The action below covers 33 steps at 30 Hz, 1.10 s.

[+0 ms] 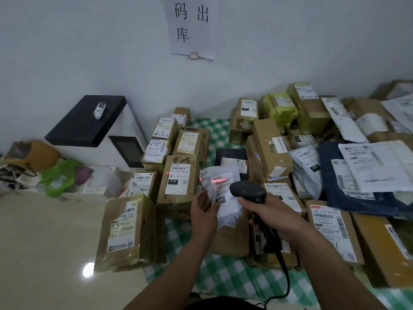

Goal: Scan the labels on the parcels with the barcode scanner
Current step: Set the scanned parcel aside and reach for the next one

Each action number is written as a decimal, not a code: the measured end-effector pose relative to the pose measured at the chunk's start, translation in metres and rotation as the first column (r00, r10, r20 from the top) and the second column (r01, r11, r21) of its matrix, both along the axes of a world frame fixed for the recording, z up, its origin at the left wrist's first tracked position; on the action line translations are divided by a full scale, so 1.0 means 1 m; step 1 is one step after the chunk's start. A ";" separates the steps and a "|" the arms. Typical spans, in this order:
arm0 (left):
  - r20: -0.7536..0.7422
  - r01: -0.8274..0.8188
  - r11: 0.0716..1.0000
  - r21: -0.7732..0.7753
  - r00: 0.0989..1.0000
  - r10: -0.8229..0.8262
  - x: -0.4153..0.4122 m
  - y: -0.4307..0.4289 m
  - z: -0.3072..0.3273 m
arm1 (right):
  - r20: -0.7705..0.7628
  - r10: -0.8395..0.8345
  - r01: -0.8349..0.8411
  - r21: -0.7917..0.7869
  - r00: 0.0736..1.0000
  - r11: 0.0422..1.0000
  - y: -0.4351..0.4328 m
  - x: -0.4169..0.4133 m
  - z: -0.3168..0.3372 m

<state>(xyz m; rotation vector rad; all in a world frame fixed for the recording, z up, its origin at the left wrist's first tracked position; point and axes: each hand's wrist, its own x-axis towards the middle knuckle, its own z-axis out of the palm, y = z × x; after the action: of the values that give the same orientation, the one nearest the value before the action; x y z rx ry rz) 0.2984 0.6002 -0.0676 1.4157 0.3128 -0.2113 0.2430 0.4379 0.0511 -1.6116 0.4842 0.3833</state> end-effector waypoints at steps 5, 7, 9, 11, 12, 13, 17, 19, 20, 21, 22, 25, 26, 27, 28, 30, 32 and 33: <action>-0.012 0.004 1.000 -0.002 1.000 -0.004 0.003 -0.001 0.001 | -0.023 0.006 -0.007 -0.008 1.000 1.000 -0.001 -0.003 0.006; -0.009 0.005 1.000 0.001 1.000 -0.005 0.003 0.000 0.001 | -0.024 0.010 -0.010 -0.009 1.000 1.000 -0.001 -0.003 0.008; -0.003 0.006 1.000 0.006 1.000 -0.005 0.003 0.000 0.001 | -0.027 0.013 -0.014 -0.014 1.000 1.000 -0.001 -0.003 0.009; 0.005 0.006 1.000 0.017 1.000 -0.006 0.003 0.001 0.002 | -0.030 0.020 -0.021 -0.020 0.999 1.000 0.000 -0.004 0.010; 0.006 0.007 1.000 0.021 1.000 -0.007 0.003 0.002 0.003 | -0.029 0.027 -0.028 -0.021 0.999 0.999 0.001 -0.004 0.009; 0.009 0.007 1.000 0.023 1.000 -0.008 0.002 0.003 0.004 | -0.026 0.033 -0.034 -0.021 0.999 0.999 0.001 -0.004 0.009; 0.054 0.044 0.994 0.102 0.997 -0.050 -0.006 0.019 0.007 | -0.015 0.045 -0.045 -0.002 0.999 0.999 0.002 -0.006 0.003; 0.084 0.070 0.982 0.176 0.993 -0.086 -0.019 0.035 0.006 | -0.016 0.056 -0.057 -0.023 0.998 0.998 0.005 -0.006 -0.004; 0.092 0.082 0.971 0.223 0.990 -0.105 -0.028 0.045 0.002 | -0.017 0.068 -0.068 -0.034 0.998 0.997 0.007 -0.006 -0.008; 0.089 0.087 0.960 0.264 0.989 -0.114 -0.038 0.055 -0.001 | -0.020 0.081 -0.081 -0.037 0.997 0.996 0.010 -0.006 -0.012; 0.085 0.089 0.948 0.305 0.989 -0.120 -0.048 0.066 -0.008 | -0.024 0.098 -0.098 -0.031 0.995 0.995 0.013 -0.006 -0.016; 0.080 0.069 0.926 0.371 0.991 -0.106 -0.074 0.097 -0.028 | -0.046 0.146 -0.146 -0.008 0.988 0.989 0.024 -0.005 -0.027; 0.081 0.056 0.921 0.387 0.992 -0.095 -0.080 0.105 -0.036 | -0.054 0.161 -0.162 -0.009 0.985 0.987 0.027 -0.004 -0.030; 0.070 0.046 0.914 0.402 0.994 -0.081 -0.084 0.111 -0.041 | -0.061 0.173 -0.174 -0.011 0.983 0.985 0.030 -0.003 -0.033; 0.043 0.048 0.903 0.426 0.996 -0.074 -0.087 0.113 -0.045 | -0.067 0.181 -0.183 -0.012 0.981 0.983 0.033 -0.003 -0.035; -0.024 0.047 0.865 0.500 0.999 -0.040 -0.087 0.112 -0.051 | -0.075 0.200 -0.201 -0.006 0.977 0.980 0.039 -0.001 -0.040; -0.053 0.063 0.833 0.550 0.998 -0.041 -0.083 0.106 -0.055 | -0.079 0.210 -0.211 -0.006 0.974 0.977 0.043 0.000 -0.044; -0.063 0.085 0.815 0.573 0.996 -0.059 -0.081 0.103 -0.056 | -0.081 0.212 -0.214 -0.006 0.974 0.977 0.044 0.001 -0.046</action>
<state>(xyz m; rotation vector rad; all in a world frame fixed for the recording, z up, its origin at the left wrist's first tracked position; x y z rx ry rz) 0.2170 0.7035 -0.1233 2.0336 0.3770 -0.2182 0.2437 0.4820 0.0051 -1.6723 0.3754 0.6088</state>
